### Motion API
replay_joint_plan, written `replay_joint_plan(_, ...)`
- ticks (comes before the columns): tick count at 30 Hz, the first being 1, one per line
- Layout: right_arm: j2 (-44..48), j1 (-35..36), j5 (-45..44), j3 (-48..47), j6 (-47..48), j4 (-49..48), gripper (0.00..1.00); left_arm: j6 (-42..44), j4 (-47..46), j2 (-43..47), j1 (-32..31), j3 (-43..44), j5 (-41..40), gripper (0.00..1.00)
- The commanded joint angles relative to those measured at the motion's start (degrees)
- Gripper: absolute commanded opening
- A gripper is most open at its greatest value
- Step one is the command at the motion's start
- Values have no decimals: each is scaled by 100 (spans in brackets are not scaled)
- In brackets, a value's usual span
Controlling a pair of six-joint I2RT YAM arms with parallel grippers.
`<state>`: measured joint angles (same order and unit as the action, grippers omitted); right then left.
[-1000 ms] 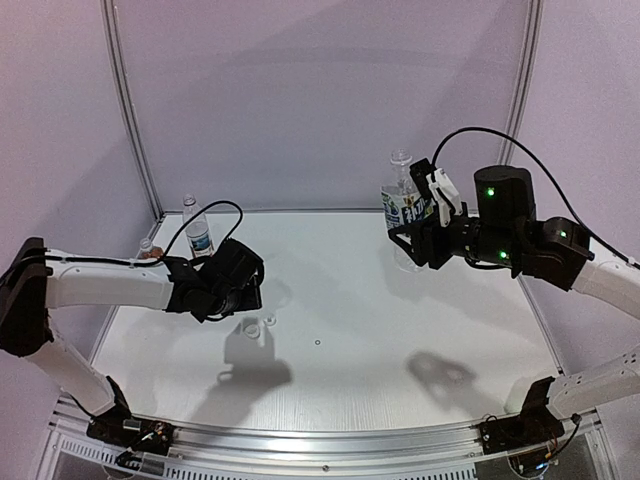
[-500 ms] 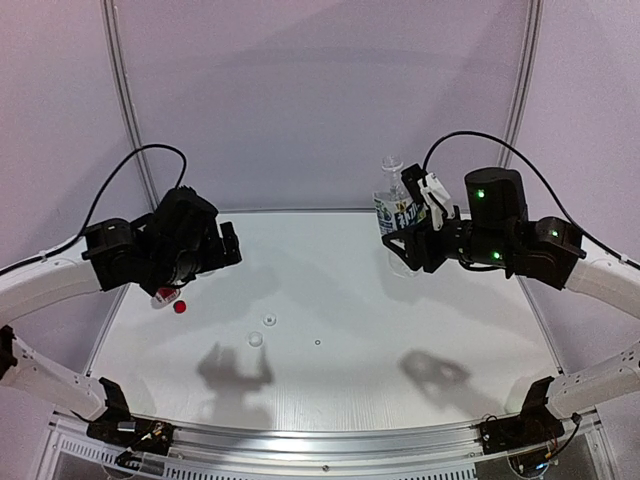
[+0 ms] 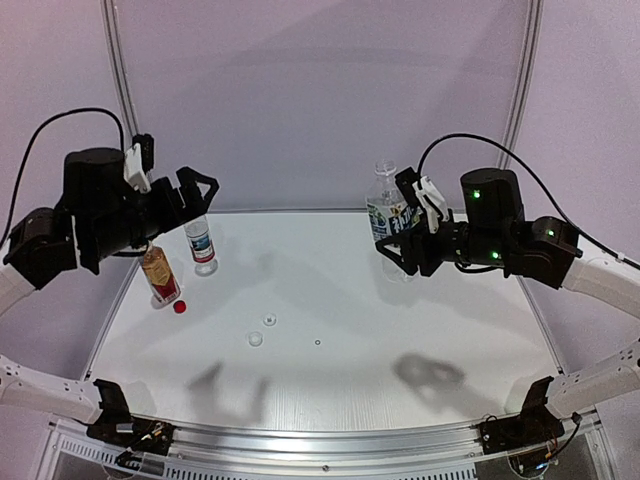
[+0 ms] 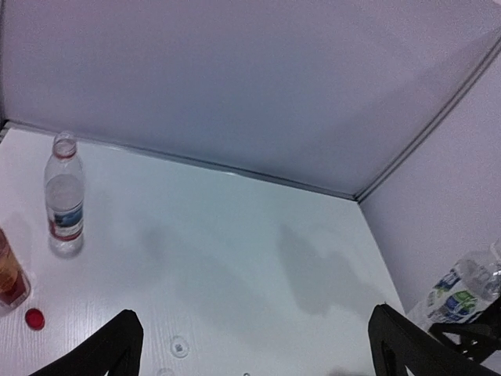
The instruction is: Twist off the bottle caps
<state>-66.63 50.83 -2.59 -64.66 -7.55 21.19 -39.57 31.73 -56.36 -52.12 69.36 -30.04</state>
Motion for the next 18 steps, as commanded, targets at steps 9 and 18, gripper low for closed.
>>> replay_joint_plan(9,-213,65,2323,-125,-316,-246,60,1578,521,-2006,-223,3254,2934,99)
replay_joint_plan(18,-251,248,3082,-138,-116,-320,62,2091,1005,-3351,-415,4618,4389,94)
